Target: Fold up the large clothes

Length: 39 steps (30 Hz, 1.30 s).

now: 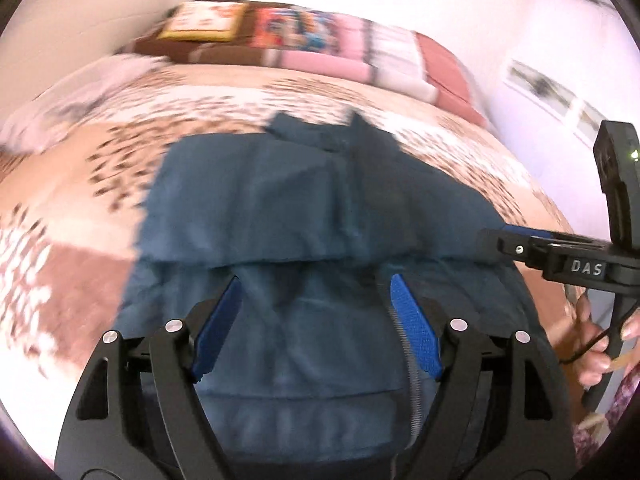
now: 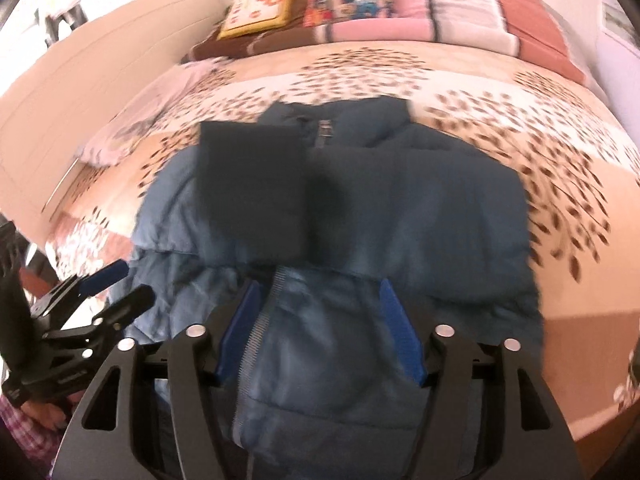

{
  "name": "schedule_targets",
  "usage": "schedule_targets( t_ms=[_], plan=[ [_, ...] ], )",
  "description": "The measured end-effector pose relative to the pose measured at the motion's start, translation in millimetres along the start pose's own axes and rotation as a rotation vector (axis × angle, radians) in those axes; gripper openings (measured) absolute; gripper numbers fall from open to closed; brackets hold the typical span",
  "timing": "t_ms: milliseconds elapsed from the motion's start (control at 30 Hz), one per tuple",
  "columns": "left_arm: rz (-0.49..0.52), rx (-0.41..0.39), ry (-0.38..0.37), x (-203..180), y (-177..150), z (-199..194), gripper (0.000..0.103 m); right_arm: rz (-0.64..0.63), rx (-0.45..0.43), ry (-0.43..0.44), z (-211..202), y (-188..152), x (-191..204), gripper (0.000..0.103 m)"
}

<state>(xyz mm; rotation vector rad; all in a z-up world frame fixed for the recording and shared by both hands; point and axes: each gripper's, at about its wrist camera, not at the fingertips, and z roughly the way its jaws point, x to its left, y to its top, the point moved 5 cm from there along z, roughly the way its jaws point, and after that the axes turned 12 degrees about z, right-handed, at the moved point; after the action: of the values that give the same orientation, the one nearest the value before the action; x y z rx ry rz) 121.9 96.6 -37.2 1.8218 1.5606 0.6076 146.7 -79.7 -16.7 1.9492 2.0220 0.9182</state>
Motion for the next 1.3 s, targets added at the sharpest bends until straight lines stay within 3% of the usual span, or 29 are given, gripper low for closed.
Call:
schedule_targets(
  t_ms=[100,267,467,500,533,667,767,933,1067,1300],
  plan=[
    [-0.058,-0.008,0.038,23.3,-10.1,-6.7,0.076,-0.072,0.007,-0.024,22.1,2.9,39.3,0.067],
    [-0.102,-0.002,0.061,48.3,-24.0,-11.0,0.076,-0.206,-0.017,-0.167,60.2,1.5,85.2,0.068],
    [-0.129,-0.006,0.054,62.2,-33.5,-14.2,0.076,-0.275,-0.029,-0.303,90.9,-0.4,93.4,0.068],
    [-0.129,-0.007,0.053,62.0,-33.3,-13.6,0.076,-0.276,-0.03,-0.325,94.6,-0.6,91.2,0.066],
    [-0.128,-0.008,0.051,61.9,-33.2,-12.8,0.076,-0.274,-0.03,-0.34,97.7,0.1,88.2,0.054],
    [-0.123,-0.009,0.046,59.6,-31.8,-12.2,0.076,-0.254,-0.017,-0.325,98.8,1.1,82.8,0.029],
    [-0.115,-0.013,0.043,56.2,-27.8,-11.2,0.076,-0.234,-0.031,-0.295,88.7,4.0,78.0,0.016],
    [-0.09,-0.02,0.045,49.0,-18.7,-9.8,0.076,-0.128,-0.061,-0.208,56.7,12.6,53.4,0.011],
    [-0.068,-0.02,0.056,43.8,-11.4,-7.1,0.076,0.012,-0.065,-0.132,28.7,21.3,8.9,0.01],
    [-0.031,-0.014,0.084,39.0,4.4,3.5,0.076,0.26,0.002,-0.077,26.7,17.6,-74.8,0.01]
  ],
)
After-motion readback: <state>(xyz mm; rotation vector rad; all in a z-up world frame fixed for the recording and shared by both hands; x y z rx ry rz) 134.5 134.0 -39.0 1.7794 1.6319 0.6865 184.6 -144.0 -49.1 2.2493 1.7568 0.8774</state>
